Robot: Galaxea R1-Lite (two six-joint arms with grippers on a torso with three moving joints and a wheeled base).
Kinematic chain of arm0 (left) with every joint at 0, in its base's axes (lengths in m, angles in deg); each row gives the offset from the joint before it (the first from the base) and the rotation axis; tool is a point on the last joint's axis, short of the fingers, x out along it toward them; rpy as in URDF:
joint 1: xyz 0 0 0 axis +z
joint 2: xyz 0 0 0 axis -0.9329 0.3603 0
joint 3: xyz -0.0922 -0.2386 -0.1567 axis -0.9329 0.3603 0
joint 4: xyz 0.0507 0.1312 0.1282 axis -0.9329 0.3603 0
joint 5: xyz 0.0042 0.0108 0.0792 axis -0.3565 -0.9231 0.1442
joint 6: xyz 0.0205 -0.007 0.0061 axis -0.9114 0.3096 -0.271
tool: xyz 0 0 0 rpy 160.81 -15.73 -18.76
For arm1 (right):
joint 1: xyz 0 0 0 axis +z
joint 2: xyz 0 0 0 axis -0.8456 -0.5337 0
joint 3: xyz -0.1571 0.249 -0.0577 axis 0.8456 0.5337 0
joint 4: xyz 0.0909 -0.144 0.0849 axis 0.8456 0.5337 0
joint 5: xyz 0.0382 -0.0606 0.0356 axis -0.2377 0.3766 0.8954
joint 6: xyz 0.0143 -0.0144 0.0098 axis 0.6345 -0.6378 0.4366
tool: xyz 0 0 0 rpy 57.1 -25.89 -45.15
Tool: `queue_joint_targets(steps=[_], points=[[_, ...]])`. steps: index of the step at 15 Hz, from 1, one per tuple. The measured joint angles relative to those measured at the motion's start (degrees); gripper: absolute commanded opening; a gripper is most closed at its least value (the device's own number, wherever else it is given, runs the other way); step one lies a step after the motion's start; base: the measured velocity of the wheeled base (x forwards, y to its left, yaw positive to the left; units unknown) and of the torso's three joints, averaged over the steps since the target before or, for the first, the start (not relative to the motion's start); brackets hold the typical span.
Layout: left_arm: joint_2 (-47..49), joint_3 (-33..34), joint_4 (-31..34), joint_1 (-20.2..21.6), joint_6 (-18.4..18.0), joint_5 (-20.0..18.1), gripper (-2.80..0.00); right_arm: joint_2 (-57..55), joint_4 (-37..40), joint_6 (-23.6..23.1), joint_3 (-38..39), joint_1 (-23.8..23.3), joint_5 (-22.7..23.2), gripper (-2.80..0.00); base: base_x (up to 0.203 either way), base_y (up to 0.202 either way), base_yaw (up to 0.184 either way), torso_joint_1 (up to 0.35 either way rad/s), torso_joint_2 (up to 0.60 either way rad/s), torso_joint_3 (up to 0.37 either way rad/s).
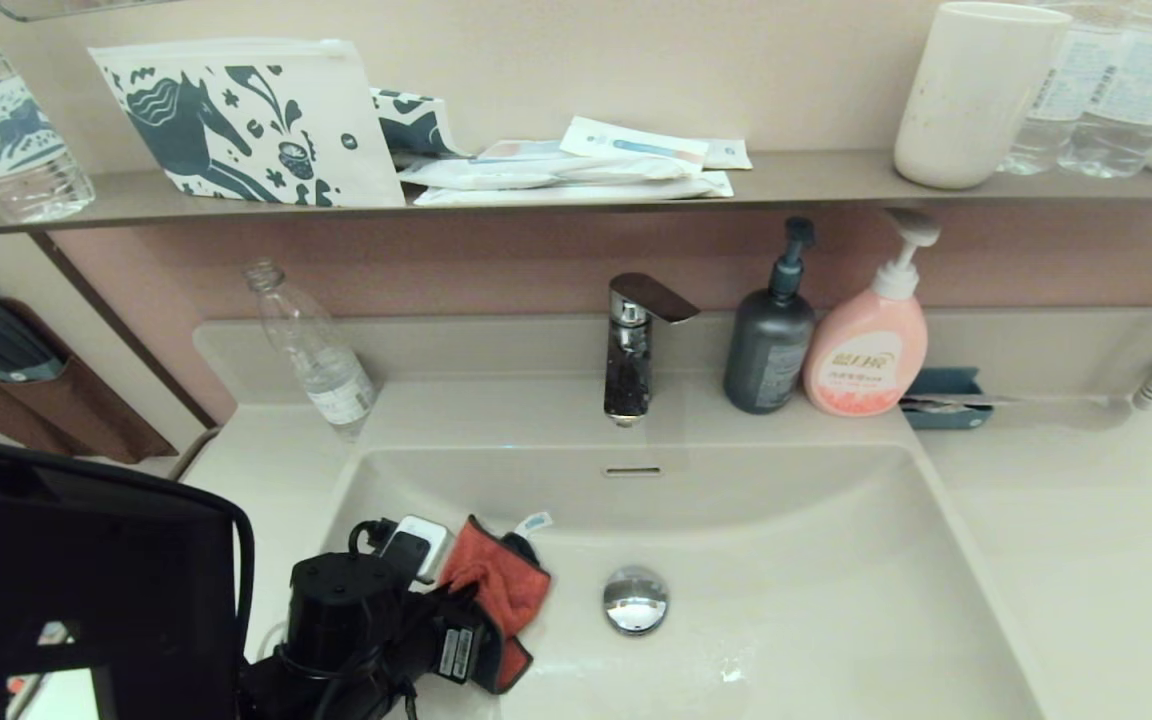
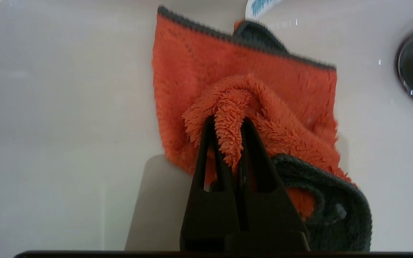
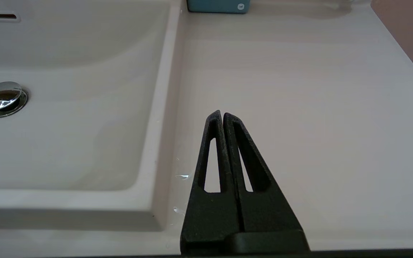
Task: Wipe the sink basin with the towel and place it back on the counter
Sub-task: Wipe the sink
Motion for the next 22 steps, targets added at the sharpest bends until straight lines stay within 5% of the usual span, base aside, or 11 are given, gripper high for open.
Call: queue_joint_targets(steps=[8,22], points=[[0.5,7.3,-5.1,-1.1,3.2,1.7,-2.80,0.0,0.0,0.0,0.0,0.0,0.0,-2.80,0.000,0.000,0.000,0.000,0.00,0.000],[-3.1,2.8,-5.0,-5.7,2.4,4.1,-2.80,0.0,0.0,0.0,0.0,0.0,0.0,-2.80,0.000,0.000,0.000,0.000,0.00,0.000]])
